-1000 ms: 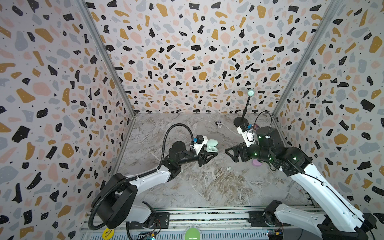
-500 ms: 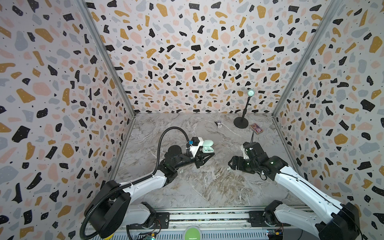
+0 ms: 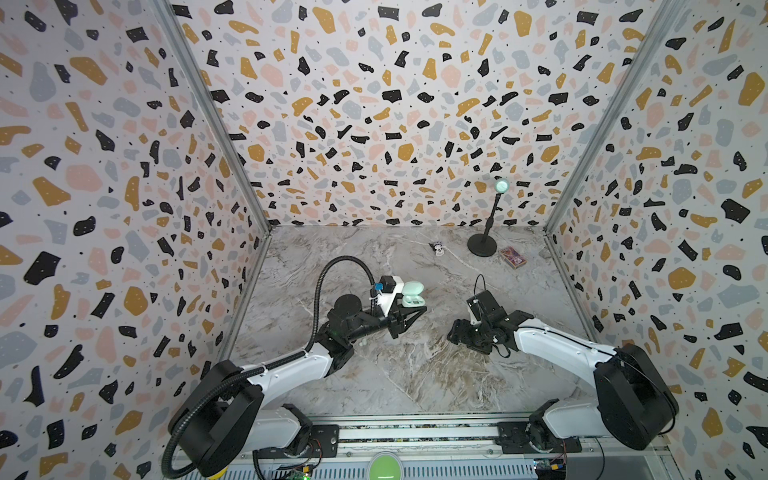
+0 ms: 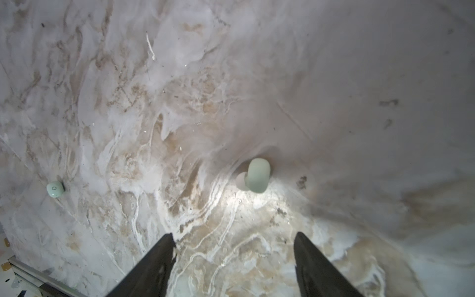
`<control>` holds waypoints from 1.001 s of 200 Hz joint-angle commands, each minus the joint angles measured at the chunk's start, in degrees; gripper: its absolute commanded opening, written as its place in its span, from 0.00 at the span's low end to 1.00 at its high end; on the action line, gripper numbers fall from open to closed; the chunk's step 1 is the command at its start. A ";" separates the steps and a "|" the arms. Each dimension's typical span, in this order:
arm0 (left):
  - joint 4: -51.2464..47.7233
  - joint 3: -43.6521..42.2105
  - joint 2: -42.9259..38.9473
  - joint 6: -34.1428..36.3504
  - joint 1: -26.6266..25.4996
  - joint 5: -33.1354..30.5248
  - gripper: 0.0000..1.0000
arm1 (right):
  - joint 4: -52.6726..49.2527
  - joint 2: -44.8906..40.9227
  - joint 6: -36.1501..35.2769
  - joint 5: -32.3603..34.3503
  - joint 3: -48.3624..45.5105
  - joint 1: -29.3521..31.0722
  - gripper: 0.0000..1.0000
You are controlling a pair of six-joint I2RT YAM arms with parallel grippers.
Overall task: Insert the wireless bluetooth earbuds into the charging case
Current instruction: 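Draw the right gripper back toward the mint-green earbuds on the table, then lower the open right gripper over the nearer mint-green earbud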
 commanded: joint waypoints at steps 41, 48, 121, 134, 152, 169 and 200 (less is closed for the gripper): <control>7.37 -0.94 0.55 -2.31 0.40 -0.04 0.02 | 7.70 3.91 -0.67 -3.38 -1.70 -4.14 0.71; 7.48 -0.88 0.62 -2.31 0.40 -0.04 0.03 | 8.08 4.51 -0.79 -3.71 -1.60 -4.42 0.71; 6.74 -0.69 0.62 -1.87 0.76 -0.15 0.02 | 10.68 7.98 -0.62 -8.14 -0.83 -4.30 0.68; 6.63 -0.53 0.72 -1.73 0.85 -0.13 0.02 | 10.70 7.67 -0.21 -8.50 -0.31 -3.99 0.68; 6.38 -0.45 0.77 -1.73 0.93 -0.09 0.03 | 10.57 6.79 0.54 -9.07 0.83 -3.35 0.68; 6.34 -0.49 0.68 -1.71 0.93 -0.05 0.03 | 9.92 5.88 1.35 -9.19 2.27 -2.36 0.68; 6.30 -0.45 0.68 -1.76 0.93 -0.07 0.03 | 8.98 5.32 2.74 -9.07 4.31 -0.30 0.67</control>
